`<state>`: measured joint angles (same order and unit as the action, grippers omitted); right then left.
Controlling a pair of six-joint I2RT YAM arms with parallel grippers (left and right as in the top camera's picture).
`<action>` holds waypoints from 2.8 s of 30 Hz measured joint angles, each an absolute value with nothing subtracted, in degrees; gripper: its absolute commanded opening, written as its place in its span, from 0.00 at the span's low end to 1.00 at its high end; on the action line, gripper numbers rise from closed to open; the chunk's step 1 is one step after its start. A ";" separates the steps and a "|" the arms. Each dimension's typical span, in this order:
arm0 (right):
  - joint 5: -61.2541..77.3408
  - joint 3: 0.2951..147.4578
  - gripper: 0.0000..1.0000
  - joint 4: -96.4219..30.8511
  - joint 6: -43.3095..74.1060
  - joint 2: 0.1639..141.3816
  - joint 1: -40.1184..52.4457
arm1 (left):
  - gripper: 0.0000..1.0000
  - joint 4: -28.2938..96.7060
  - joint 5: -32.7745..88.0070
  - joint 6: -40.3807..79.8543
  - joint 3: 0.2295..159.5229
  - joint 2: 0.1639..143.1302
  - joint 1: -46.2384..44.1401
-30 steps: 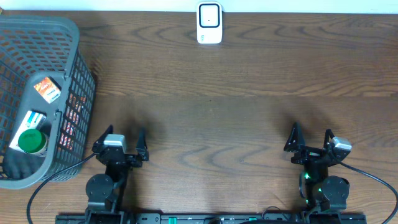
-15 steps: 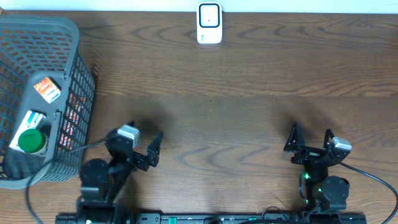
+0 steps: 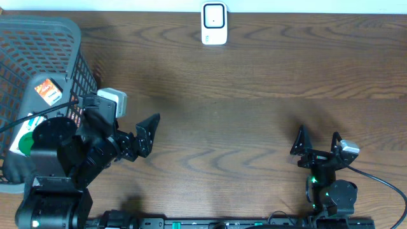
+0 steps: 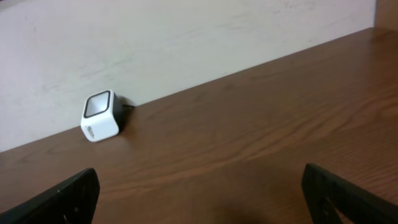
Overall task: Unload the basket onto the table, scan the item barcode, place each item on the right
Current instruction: 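Move the left gripper over the basket toward the green-capped bottle, then lower the left gripper and grasp the green-capped bottle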
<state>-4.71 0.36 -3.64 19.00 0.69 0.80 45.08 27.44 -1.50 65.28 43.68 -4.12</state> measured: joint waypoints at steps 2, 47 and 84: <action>-4.69 0.36 0.99 -3.64 18.98 0.69 0.80 | 0.87 45.67 28.49 -1.50 65.28 44.10 -4.12; -4.69 0.36 0.99 -3.64 19.00 0.69 0.80 | 0.87 67.59 -14.55 37.56 89.21 89.21 37.41; -4.69 0.36 0.99 -3.64 18.98 0.69 0.80 | 0.88 54.15 -12.67 38.74 76.62 105.01 41.87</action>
